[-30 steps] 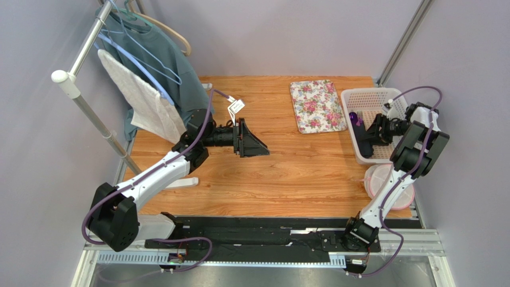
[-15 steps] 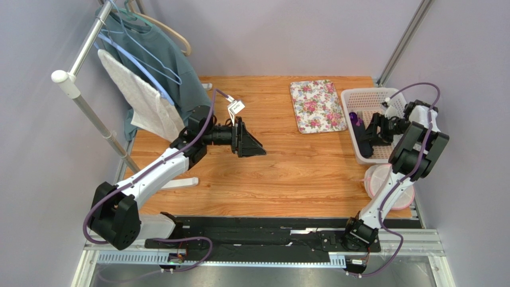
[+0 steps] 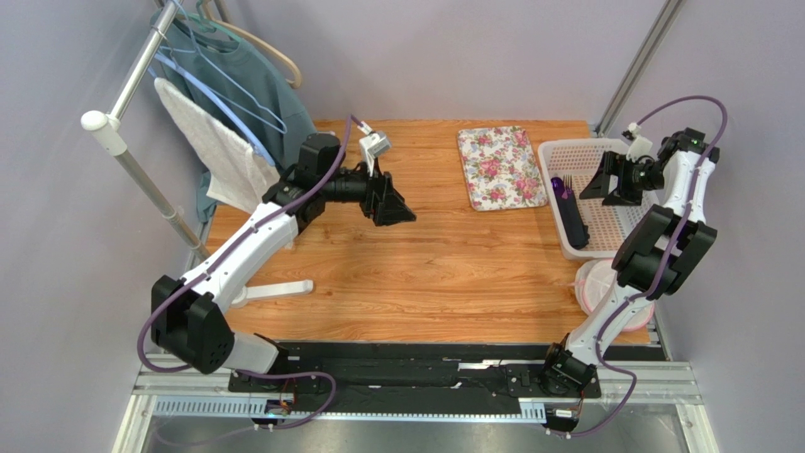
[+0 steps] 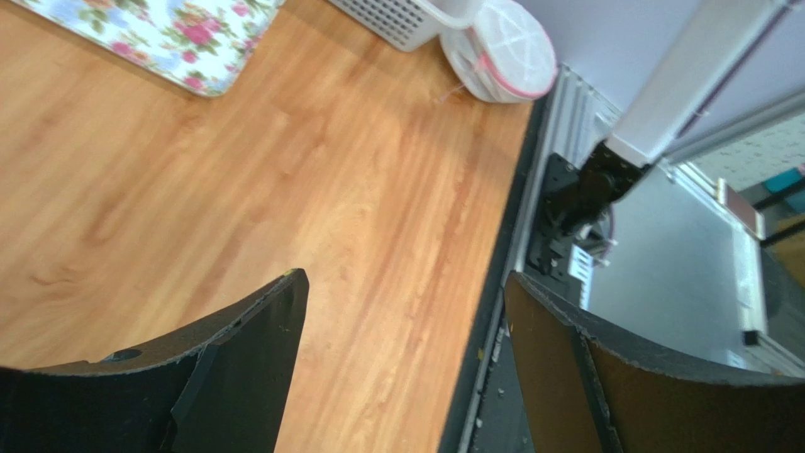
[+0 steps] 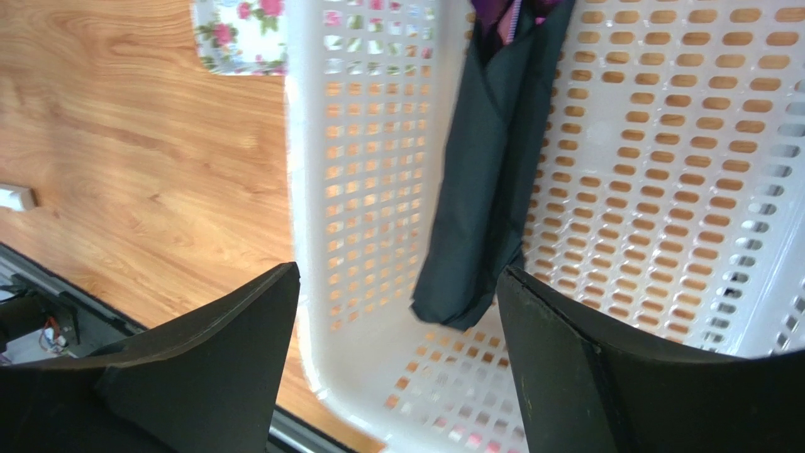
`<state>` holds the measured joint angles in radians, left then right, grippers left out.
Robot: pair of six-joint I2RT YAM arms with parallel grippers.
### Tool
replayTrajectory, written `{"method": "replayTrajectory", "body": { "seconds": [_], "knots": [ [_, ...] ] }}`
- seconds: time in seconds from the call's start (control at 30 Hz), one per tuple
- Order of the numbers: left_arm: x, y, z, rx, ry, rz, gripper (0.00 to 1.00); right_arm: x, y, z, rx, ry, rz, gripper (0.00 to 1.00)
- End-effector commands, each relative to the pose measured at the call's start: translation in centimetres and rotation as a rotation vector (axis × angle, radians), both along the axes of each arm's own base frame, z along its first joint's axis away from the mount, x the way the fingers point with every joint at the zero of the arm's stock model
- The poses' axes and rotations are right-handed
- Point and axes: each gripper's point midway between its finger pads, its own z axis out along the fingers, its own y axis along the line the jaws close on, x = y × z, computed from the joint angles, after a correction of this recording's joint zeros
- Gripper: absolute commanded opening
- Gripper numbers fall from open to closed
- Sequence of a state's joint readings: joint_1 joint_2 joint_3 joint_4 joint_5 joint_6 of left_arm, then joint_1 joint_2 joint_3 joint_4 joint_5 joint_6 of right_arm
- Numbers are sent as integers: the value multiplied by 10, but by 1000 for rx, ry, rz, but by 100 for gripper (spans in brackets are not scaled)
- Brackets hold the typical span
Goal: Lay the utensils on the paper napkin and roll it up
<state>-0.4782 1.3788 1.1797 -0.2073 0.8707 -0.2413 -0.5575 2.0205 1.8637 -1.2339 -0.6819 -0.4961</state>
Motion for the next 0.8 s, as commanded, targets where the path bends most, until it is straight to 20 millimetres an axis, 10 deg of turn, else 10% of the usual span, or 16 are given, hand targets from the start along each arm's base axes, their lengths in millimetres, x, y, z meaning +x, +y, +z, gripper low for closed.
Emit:
{"method": "replayTrajectory", "body": {
  "seconds": [0.0, 0.27, 0.53, 0.77],
  "knots": [
    [22, 17, -1, 185, -163, 18, 86, -18, 23, 59, 14, -87, 20, 81],
    [54, 16, 0, 249, -162, 72, 99, -23, 31, 89, 30, -97, -14, 83],
    [95, 29, -16, 407, -150, 198, 99, -44, 45, 77, -7, -57, -35, 93],
    [143, 37, -11, 449, -100, 319, 99, -18, 102, 80, -30, -150, 35, 96]
  ]
}}
